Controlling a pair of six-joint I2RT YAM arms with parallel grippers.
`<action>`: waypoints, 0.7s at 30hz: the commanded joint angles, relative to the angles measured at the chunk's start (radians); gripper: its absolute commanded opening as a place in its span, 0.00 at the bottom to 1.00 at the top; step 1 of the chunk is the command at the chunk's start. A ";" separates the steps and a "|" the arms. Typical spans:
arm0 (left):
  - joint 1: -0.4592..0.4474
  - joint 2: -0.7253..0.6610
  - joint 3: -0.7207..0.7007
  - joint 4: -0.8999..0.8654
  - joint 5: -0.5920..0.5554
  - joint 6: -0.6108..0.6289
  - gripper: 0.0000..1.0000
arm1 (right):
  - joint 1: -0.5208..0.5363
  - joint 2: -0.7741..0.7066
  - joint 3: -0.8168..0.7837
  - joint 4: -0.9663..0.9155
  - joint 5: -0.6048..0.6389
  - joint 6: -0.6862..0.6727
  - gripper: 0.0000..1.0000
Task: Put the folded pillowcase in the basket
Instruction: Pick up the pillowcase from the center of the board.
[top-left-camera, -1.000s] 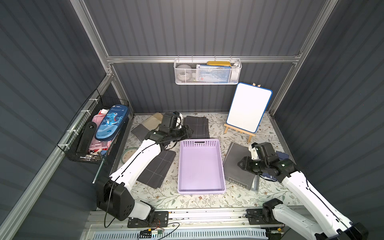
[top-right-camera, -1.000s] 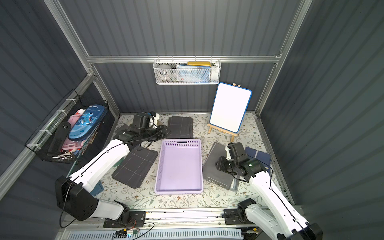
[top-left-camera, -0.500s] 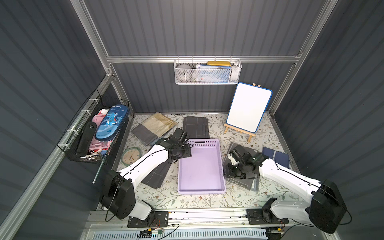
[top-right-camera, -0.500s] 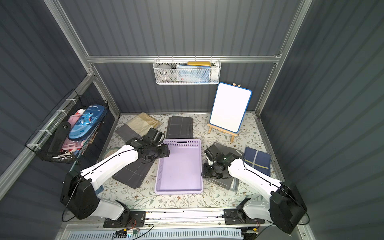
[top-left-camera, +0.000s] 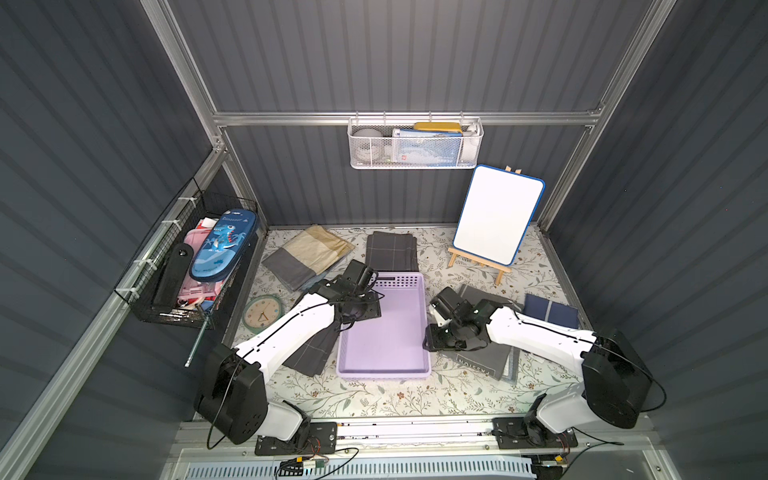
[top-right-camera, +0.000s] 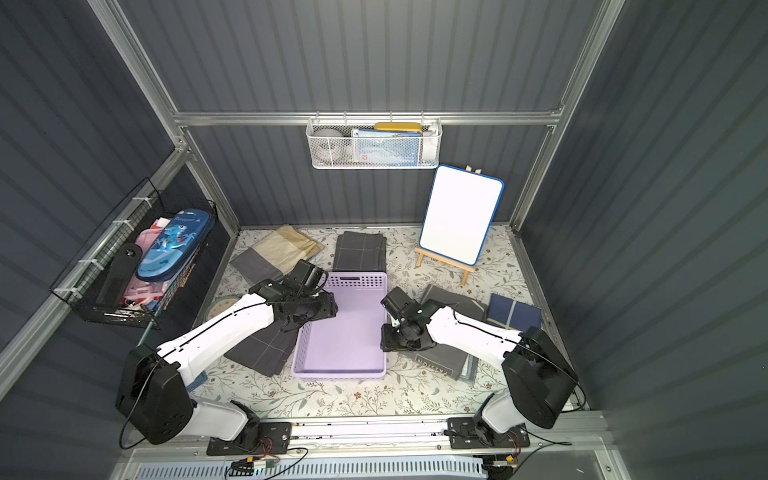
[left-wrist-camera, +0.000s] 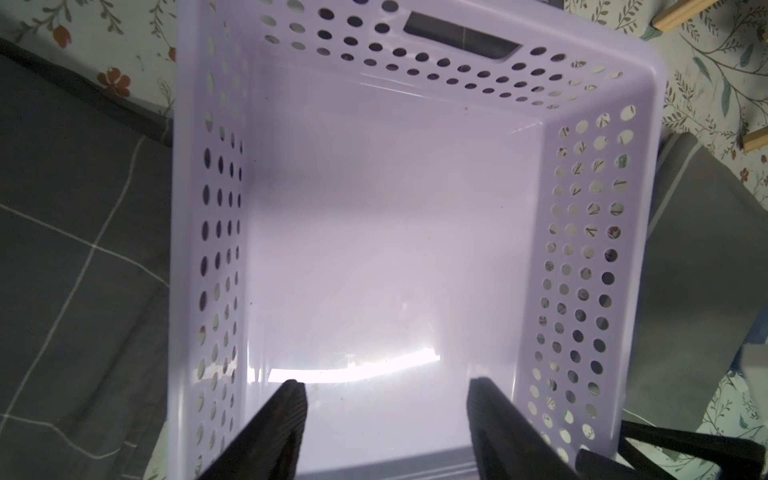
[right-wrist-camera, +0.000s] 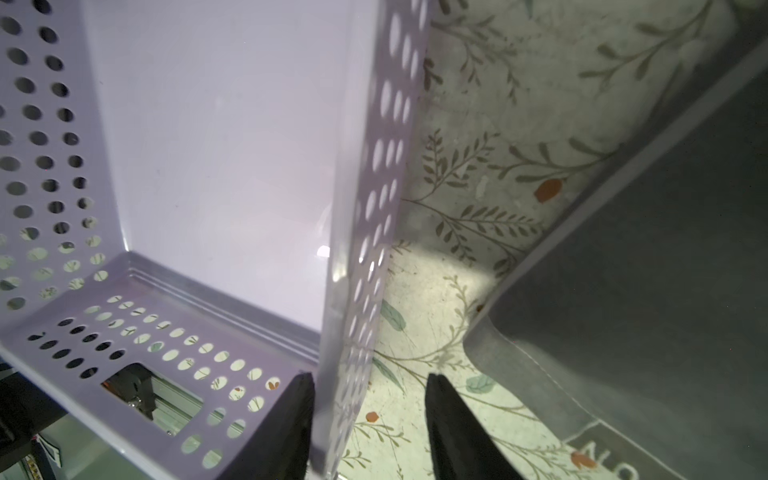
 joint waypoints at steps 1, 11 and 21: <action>-0.001 -0.025 0.022 0.002 0.000 0.029 0.66 | 0.001 -0.039 -0.027 -0.059 0.091 0.028 0.48; -0.208 0.066 0.293 -0.033 -0.036 -0.018 0.68 | -0.172 -0.383 -0.061 -0.141 0.159 0.007 0.54; -0.457 0.368 0.516 0.141 0.073 -0.113 0.69 | -0.680 -0.468 -0.107 -0.238 0.203 -0.143 0.66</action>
